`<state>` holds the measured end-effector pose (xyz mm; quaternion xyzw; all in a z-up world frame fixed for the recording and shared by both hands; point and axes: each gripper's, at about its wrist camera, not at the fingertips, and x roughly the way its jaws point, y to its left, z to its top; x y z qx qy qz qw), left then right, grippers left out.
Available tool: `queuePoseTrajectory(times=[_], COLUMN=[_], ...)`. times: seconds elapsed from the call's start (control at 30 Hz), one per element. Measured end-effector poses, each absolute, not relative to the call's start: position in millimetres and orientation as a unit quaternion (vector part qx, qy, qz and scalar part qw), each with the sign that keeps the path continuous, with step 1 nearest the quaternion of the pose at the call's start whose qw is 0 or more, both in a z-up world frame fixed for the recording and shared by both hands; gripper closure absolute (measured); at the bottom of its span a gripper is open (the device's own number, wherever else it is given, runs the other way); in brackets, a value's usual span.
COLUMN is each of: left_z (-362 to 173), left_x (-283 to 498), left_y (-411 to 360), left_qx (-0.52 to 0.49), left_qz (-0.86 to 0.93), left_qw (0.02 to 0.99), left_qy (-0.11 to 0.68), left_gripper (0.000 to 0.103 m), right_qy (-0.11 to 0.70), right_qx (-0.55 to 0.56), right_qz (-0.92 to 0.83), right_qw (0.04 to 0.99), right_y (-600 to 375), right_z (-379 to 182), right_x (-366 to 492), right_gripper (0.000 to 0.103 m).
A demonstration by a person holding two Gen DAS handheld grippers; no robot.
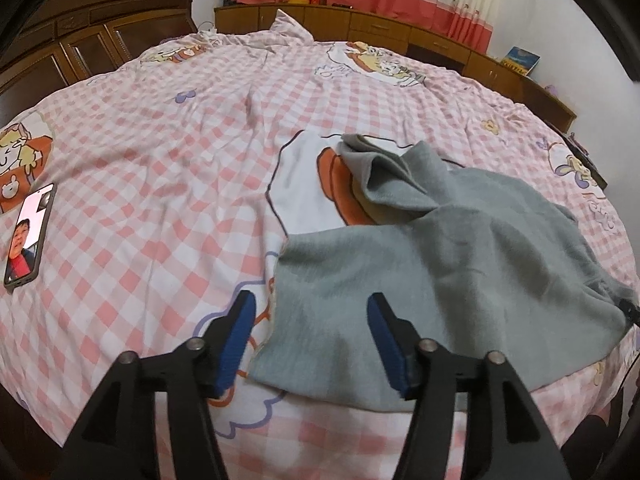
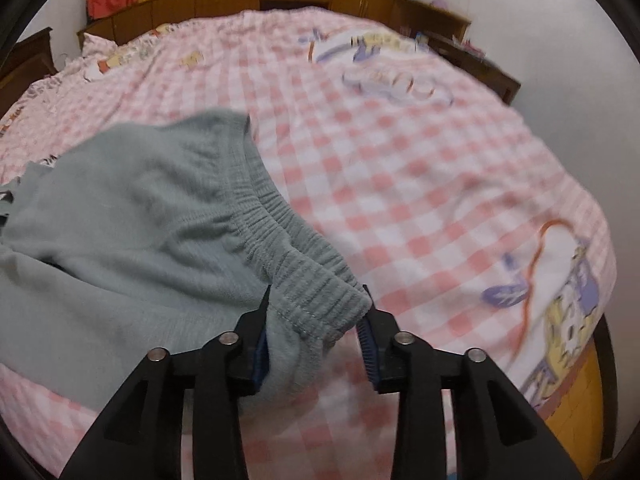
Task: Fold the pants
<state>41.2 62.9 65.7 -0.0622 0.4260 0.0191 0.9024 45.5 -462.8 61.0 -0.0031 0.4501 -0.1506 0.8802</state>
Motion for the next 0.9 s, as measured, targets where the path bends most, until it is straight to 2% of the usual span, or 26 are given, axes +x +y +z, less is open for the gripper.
queuePoseTrajectory(times=[0.13,0.3,0.43,0.9], left_z=[68,59,52,38], left_x=[43,47,53,66], left_y=[55,58,68,84], left_qx=[-0.042,-0.025,-0.049,-0.080], left_qz=[0.019,0.029,0.030,-0.003], left_qw=[0.905,0.901,0.895,0.885], left_qy=[0.423,0.431,0.442,0.459], left_gripper=[0.035,0.034,0.034,0.032], right_qy=[0.427,0.397,0.408,0.471], right_qx=[-0.036,-0.096,-0.106,-0.121], right_qz=[-0.147,-0.151,-0.074,0.111], right_qw=[0.891,0.900,0.904,0.867], right_y=[-442,-411,-377,-233], right_z=[84,104,110,31], right_x=[36,30,29,22], right_gripper=[0.051,0.051,0.048,0.048])
